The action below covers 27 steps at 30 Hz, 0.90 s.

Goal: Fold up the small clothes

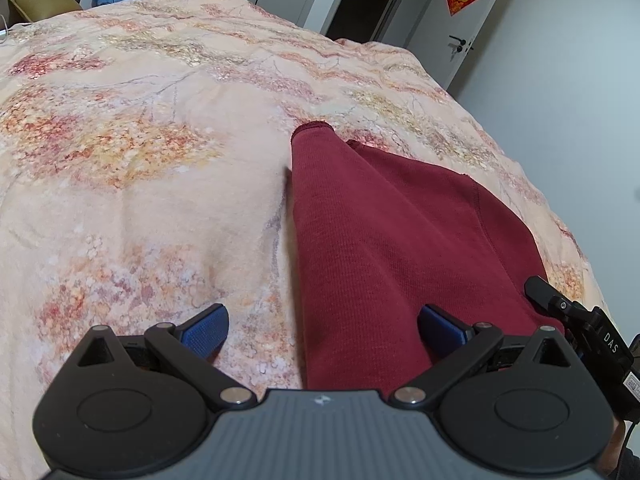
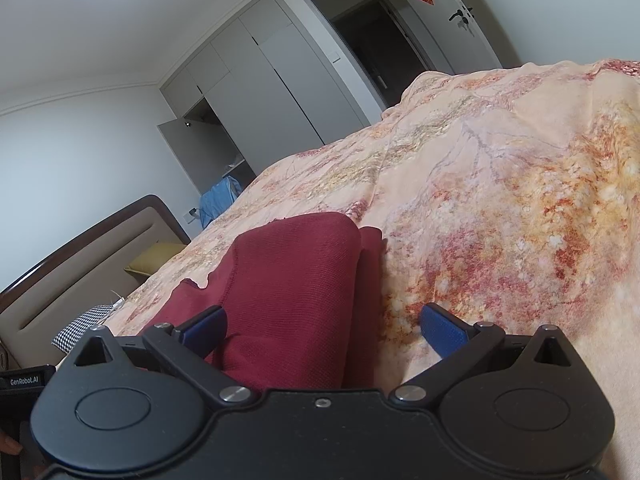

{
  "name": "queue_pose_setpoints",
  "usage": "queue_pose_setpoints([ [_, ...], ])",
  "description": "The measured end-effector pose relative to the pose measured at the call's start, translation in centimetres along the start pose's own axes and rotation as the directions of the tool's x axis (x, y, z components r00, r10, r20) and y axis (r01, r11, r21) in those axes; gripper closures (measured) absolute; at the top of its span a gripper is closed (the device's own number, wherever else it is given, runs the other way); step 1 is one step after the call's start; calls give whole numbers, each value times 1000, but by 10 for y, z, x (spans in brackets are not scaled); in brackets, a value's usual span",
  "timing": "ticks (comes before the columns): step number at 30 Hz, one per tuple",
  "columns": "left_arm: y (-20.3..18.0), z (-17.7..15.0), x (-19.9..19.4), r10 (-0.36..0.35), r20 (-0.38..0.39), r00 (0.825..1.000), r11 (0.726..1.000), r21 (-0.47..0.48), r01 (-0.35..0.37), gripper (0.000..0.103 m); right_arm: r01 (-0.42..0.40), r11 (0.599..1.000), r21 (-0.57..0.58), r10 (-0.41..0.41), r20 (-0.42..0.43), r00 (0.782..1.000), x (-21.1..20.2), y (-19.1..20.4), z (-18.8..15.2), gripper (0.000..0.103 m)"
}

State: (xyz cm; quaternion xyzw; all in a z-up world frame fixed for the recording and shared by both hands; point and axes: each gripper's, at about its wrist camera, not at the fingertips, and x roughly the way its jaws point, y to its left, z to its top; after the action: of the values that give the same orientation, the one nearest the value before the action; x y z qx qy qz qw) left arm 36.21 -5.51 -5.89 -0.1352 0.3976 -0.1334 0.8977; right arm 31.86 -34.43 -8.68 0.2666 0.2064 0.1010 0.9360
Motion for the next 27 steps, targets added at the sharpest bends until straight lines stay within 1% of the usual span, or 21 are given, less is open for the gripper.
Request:
queue_pose_setpoints([
  [3,-2,8,-1,1,-21,1000,1000,25,0,0,-7,1000,5,7,5,1000,-1,-1,0,0],
  [5,-5,12,0,4,-37,999,997,72,-1,0,-17,1000,11,17,13,1000,-3,-2,0,0],
  [8,-6,20,8,-13,-90,996,992,124,24,0,-46,999,16,46,6,999,-6,-1,5,0],
  [9,-5,24,10,-22,-113,993,992,124,36,0,-59,998,16,60,-8,998,-6,-1,8,3],
  [11,-3,31,14,-37,-150,988,992,117,55,0,-66,998,16,66,-38,997,-3,2,14,10],
  [13,-4,35,17,-41,-173,984,989,131,64,0,-55,998,14,55,-70,996,0,5,17,21],
  [14,-5,36,18,-40,-182,982,988,142,67,0,-42,999,19,44,-91,995,3,5,19,24],
  [15,-5,37,19,-42,-189,981,986,150,71,0,-27,999,28,30,-112,993,5,4,20,32],
  [16,-6,37,20,-43,-197,980,985,154,74,0,-19,999,34,23,-131,991,7,3,21,36],
  [17,-6,39,20,-44,-205,978,985,157,77,0,-15,999,33,19,-144,989,8,3,23,38],
  [19,-6,41,22,-51,-218,975,983,164,88,0,-11,1000,23,14,-163,987,6,4,25,50],
  [20,-6,42,22,-53,-224,973,982,167,92,0,-10,1000,19,13,-167,986,5,5,25,53],
  [22,-7,43,22,-54,-230,972,980,176,96,0,-7,1000,11,8,-169,986,3,7,25,65],
  [23,-7,43,21,-55,-230,972,978,183,99,0,-2,1000,4,2,-166,986,2,9,25,68],
  [25,-7,44,22,-58,-230,971,977,187,103,0,4,1000,-19,-7,-160,987,0,16,26,78],
  [27,-7,44,21,-70,-227,971,975,189,115,2,22,998,-58,-30,-147,989,-2,25,26,79],
])
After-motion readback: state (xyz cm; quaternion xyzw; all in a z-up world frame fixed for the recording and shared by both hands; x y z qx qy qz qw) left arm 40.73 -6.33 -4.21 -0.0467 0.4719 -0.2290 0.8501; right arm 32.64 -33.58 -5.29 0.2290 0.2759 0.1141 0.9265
